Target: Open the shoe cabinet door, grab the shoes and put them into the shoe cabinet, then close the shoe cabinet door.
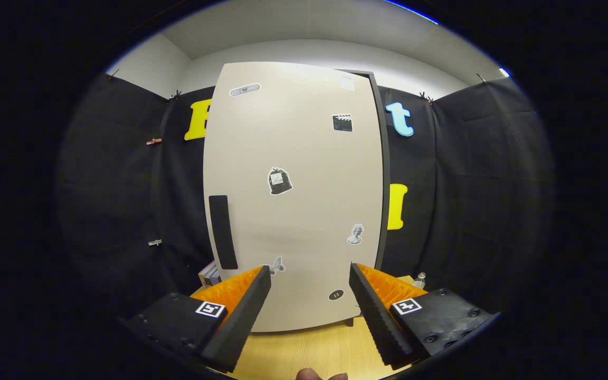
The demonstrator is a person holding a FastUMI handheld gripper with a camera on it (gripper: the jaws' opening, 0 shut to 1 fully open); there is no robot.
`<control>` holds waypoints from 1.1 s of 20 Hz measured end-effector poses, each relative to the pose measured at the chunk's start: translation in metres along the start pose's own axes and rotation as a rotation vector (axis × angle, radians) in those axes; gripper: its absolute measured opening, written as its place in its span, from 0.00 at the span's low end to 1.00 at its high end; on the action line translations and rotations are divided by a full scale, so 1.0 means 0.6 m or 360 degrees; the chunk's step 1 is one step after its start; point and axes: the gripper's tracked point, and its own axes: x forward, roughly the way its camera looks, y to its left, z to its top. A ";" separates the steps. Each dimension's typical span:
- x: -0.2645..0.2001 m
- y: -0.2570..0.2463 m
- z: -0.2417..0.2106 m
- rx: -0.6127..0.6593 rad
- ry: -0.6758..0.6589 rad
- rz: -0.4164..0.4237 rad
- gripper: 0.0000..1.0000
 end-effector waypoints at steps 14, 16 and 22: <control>0.003 0.032 0.012 0.0010 -0.0028 0.0053 0.99; 0.002 0.030 0.008 0.0020 -0.0020 0.0045 0.98; -0.002 0.030 0.008 0.0027 -0.0019 0.0035 0.99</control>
